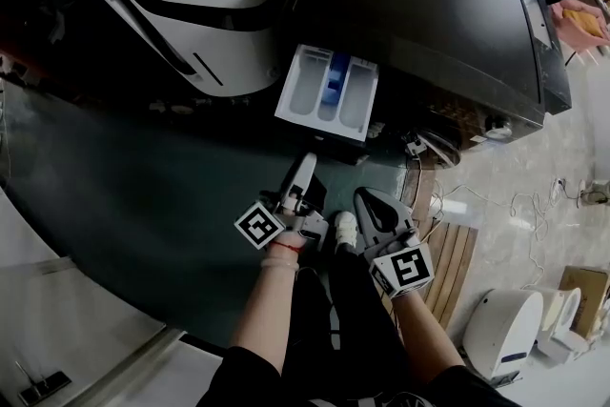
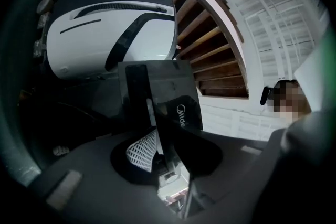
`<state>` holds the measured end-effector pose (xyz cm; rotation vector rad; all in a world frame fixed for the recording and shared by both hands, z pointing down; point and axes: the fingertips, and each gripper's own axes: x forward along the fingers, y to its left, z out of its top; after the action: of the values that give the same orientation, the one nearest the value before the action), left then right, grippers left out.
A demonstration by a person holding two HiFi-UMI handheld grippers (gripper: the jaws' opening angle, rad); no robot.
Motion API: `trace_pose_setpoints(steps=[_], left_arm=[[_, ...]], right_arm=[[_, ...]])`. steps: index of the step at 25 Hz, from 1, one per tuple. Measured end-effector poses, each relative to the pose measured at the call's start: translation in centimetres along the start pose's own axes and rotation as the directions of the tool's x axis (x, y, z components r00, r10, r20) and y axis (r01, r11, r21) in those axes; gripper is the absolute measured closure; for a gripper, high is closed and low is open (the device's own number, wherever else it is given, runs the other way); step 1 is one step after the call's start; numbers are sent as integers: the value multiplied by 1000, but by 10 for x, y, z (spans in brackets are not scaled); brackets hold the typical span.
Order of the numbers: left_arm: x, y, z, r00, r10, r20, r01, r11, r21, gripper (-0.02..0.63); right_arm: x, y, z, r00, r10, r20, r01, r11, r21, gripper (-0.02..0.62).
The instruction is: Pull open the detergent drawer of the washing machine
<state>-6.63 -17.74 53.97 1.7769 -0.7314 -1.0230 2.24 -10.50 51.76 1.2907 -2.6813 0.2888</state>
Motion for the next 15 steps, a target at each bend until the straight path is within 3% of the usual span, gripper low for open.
trace_pose_setpoints(steps=[2,7,15], left_arm=[[-6,1,-1,999,29,-15,-29,999,30,530],[-17,-6,-2,985,130,-111,-103,970,221,594],[-23,-44,14,970,183,-157,-104,905,413,597]], right_arm=[[-2,1,2,1000,-3,21,4,1000,-17,580],[-5,6,17,999,-22,47,22,1000,-8,580],[-12,20,49,998,-18,67,20,999,-39,582]])
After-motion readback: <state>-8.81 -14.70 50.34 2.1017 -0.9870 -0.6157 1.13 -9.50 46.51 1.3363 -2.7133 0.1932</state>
